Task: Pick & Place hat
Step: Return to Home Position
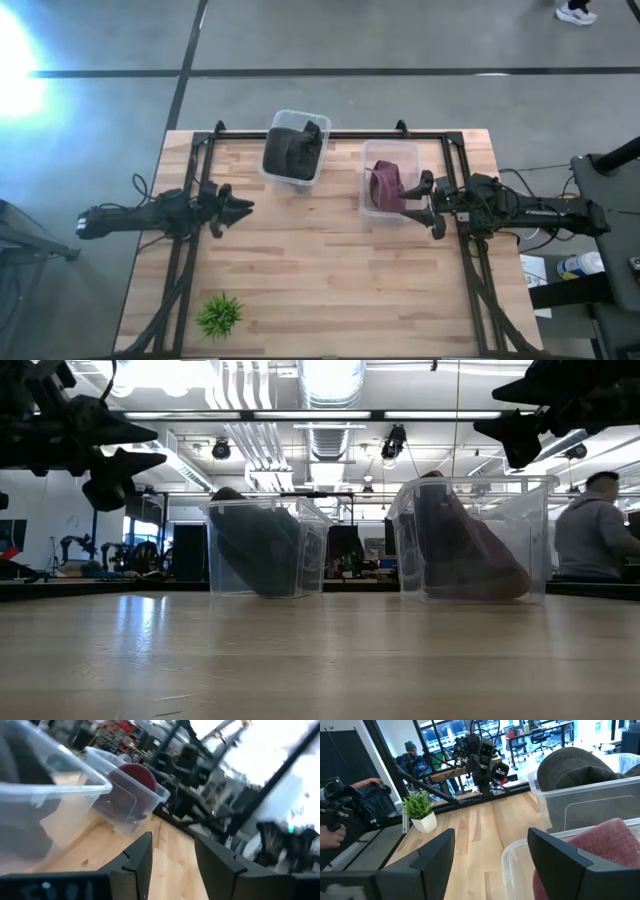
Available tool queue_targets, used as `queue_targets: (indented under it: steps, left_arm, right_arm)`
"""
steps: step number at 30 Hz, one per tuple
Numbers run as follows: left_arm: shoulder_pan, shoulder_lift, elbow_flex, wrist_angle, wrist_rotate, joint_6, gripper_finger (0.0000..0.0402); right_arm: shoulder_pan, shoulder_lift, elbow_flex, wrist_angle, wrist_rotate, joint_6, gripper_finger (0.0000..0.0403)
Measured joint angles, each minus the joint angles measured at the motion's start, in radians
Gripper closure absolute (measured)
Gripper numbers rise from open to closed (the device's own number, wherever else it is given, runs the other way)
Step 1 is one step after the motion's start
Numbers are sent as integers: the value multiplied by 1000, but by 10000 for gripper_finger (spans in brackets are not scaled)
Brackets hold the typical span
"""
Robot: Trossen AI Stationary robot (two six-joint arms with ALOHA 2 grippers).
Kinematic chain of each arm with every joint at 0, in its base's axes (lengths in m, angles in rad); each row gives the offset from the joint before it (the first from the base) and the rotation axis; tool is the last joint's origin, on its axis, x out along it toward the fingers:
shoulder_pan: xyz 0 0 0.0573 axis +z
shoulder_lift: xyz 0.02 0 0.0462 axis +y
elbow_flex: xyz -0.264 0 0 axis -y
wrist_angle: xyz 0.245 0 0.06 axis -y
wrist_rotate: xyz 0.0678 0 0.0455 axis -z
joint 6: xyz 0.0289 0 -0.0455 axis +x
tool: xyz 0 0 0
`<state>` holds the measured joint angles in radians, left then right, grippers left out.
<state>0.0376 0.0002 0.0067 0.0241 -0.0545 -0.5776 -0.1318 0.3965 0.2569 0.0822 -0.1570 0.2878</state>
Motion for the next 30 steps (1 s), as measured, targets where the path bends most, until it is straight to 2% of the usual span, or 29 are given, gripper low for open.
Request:
queue_targets:
  steps: [7,10,30]
  left_arm:
    - [0,0,0,-21,37,383,260]
    - [-1,0,0,-24,39,473,260]
    - [-1,5,1,0,37,457,260]
  right_arm:
    - [0,0,0,0,0,0,156]
    - [0,0,0,0,0,0,156]
    - [0,0,-1,1,0,0,156]
